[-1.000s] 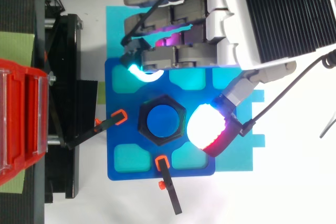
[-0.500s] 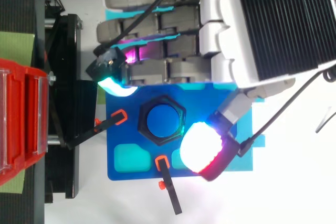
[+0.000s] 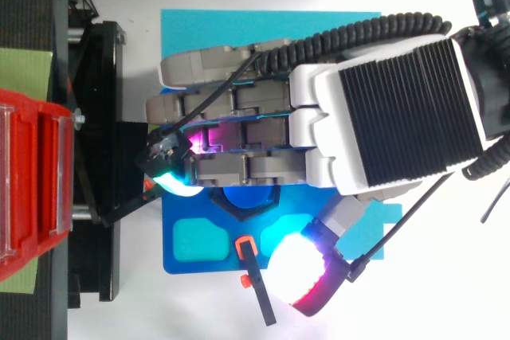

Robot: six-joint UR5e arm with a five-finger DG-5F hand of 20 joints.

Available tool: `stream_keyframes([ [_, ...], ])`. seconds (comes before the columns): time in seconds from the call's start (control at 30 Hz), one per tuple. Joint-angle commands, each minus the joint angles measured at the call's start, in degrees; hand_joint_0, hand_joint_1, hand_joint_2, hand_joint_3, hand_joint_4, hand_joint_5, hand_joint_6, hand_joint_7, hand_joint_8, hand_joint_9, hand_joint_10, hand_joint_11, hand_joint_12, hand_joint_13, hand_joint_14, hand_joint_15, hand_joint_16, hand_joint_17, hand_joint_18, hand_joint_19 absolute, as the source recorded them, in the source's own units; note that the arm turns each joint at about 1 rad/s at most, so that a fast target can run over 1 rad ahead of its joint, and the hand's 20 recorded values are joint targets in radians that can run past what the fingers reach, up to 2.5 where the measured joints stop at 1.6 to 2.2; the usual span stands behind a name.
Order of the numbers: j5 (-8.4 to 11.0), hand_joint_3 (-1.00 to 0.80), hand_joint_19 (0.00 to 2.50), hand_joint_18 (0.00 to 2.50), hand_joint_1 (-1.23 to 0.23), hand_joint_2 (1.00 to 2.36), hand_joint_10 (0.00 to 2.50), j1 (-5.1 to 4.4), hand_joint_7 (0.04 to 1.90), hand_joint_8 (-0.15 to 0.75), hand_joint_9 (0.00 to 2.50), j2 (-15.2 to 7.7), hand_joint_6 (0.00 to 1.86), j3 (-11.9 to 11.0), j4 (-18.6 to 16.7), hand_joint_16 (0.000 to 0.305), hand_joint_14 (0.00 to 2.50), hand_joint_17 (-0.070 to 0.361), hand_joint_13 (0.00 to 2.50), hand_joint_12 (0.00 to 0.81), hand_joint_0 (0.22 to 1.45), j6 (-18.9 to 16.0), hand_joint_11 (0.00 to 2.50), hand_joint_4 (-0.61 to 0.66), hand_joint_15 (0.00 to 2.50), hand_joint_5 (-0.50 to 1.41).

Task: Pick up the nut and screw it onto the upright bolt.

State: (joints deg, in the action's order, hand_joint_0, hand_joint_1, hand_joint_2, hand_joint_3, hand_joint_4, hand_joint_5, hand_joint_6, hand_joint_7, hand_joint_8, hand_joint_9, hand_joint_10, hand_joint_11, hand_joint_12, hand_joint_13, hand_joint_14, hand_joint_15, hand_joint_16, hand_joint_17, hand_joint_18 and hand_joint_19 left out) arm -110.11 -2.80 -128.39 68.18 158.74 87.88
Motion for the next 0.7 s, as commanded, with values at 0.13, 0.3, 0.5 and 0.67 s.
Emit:
stream_keyframes([
  [0.13, 0.86, -0.50, 0.00, 0.00, -0.07, 1.00, 0.00, -0.10, 0.83, 0.234, 0.70, -0.02, 0.50, 1.70, -0.54, 0.033, 0.00, 0.074, 0.30, 0.306, 0.49, -0.26, 0.00, 0.23, 0.00, -0.08],
  [0.3, 0.95, -0.50, 0.00, 0.00, -0.08, 1.00, 0.00, -0.10, 0.92, 0.241, 0.73, 0.07, 0.50, 1.78, -0.27, 0.032, 0.00, 0.072, 0.32, 0.302, 0.49, -0.34, 0.00, 0.25, 0.00, -0.06],
  [0.5, 0.69, -0.50, 0.00, 0.00, -0.10, 1.00, 0.00, -0.10, 1.03, 0.248, 0.76, 0.07, 0.50, 1.78, -0.36, 0.026, 0.00, 0.059, 0.36, 0.281, 0.50, -0.34, 0.00, 0.25, 0.00, -0.04],
  [0.67, 0.42, -0.50, 0.00, 0.00, -0.11, 1.00, 0.00, 0.25, 1.11, 0.255, 0.79, 0.07, 0.51, 1.78, -0.62, 0.024, 0.00, 0.055, 0.39, 0.269, 0.51, -0.34, 0.00, 0.23, 0.00, -0.03],
])
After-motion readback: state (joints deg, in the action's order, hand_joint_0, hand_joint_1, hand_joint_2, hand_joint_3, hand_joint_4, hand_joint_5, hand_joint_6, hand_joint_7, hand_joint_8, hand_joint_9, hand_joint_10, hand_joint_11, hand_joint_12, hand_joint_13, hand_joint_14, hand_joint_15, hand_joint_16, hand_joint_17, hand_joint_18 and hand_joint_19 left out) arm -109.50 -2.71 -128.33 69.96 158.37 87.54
